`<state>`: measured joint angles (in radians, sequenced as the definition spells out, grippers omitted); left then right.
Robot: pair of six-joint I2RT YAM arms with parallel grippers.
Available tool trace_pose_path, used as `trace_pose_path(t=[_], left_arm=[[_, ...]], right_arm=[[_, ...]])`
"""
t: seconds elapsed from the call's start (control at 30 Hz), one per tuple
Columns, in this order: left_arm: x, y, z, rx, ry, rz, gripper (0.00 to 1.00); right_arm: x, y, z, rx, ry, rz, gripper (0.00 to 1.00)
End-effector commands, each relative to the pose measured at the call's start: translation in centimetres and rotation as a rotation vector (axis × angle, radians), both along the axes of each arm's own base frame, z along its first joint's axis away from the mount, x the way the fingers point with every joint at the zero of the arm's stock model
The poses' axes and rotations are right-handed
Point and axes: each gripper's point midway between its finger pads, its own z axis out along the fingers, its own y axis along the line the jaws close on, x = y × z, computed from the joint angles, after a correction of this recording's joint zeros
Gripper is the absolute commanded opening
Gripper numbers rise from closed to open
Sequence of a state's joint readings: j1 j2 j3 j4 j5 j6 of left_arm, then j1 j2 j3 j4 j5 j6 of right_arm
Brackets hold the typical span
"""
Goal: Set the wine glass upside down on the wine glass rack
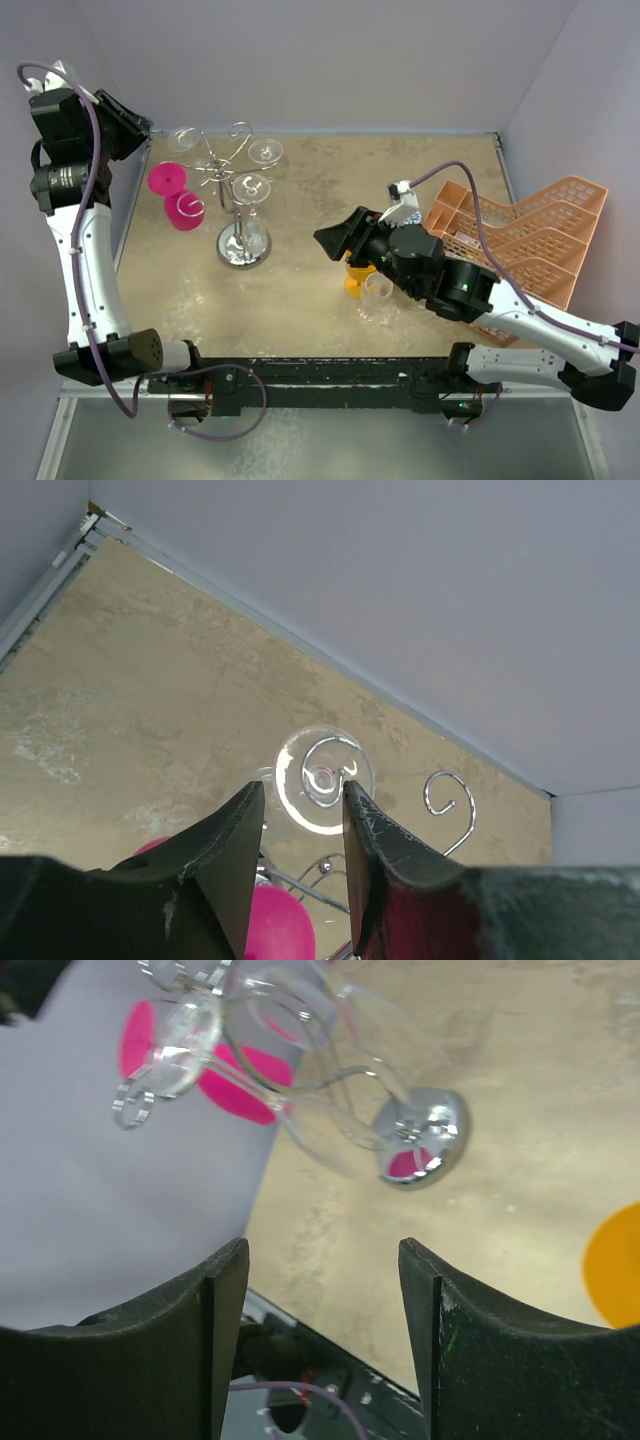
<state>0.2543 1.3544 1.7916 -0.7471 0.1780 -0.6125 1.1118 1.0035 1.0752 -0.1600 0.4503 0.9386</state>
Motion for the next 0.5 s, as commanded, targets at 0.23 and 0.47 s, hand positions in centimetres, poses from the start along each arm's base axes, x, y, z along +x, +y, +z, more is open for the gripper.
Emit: trace_pose_path(t=[0.23, 0.47], left_arm=[[-9.8, -7.2, 5.5, 0.195, -0.262, -0.215, 0.36], [-15.1, -10.4, 4.2, 0.276, -0.373, -0.365, 0.37]], right_arm=[[1.2, -3.7, -6.6, -0.438, 0.088, -0.125, 0.65], [2.5, -4.9, -9.3, -0.671, 0.106, -0.187, 0.61]])
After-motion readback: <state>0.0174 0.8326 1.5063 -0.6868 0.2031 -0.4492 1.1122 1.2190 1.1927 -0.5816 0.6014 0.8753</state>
